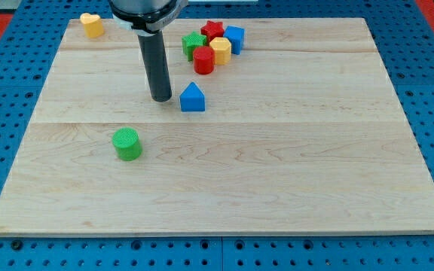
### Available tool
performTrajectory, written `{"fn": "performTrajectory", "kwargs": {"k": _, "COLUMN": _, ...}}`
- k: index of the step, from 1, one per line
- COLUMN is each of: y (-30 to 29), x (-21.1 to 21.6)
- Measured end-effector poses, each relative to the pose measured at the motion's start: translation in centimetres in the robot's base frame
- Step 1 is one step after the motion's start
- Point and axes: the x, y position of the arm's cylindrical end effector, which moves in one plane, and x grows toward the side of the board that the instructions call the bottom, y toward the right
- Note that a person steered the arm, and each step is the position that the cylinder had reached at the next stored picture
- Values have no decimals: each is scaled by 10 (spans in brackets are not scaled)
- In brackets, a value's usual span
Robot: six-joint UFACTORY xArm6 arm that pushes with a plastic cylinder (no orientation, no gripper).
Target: Slide the blue triangle towards the group of blocks
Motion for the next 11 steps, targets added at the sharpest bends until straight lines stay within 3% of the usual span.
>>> {"fn": "performTrajectory", "kwargs": {"k": 3, "y": 12, "x": 60}}
{"fn": "performTrajectory", "kwargs": {"k": 7, "y": 51, "x": -17}}
{"fn": "performTrajectory", "kwargs": {"k": 11, "y": 106, "x": -10}}
